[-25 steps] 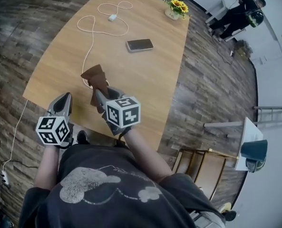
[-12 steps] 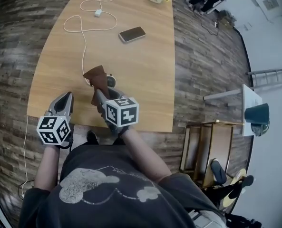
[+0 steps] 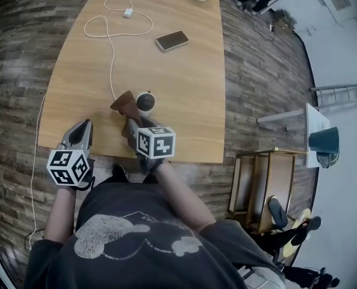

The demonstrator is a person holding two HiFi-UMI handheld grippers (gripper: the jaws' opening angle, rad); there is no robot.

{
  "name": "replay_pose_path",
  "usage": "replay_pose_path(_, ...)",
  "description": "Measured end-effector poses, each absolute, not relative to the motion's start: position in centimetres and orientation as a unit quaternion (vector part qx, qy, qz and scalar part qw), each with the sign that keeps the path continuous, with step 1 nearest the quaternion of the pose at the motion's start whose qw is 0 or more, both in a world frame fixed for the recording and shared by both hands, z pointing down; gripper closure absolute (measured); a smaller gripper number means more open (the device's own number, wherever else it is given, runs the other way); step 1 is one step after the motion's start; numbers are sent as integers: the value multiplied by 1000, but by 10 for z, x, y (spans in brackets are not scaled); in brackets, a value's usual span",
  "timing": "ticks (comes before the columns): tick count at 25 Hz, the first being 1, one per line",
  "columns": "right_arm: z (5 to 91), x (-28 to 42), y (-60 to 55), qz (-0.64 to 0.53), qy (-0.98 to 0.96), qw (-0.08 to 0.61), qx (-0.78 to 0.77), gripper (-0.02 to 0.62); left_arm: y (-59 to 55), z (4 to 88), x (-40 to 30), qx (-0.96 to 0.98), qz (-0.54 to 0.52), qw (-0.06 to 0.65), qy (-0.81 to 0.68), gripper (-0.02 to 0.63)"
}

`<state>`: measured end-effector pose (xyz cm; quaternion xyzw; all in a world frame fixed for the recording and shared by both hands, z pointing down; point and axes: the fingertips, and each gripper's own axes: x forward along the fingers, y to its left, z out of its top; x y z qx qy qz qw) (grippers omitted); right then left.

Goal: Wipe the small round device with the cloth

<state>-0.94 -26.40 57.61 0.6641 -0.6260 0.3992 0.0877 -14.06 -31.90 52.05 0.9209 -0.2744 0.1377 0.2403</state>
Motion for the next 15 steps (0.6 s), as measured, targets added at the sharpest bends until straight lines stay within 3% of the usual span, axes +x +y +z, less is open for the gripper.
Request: replay_pose_path(15, 589, -26, -244, 424, -634, 97, 640, 517, -315, 521, -147, 921, 125, 241, -278, 588)
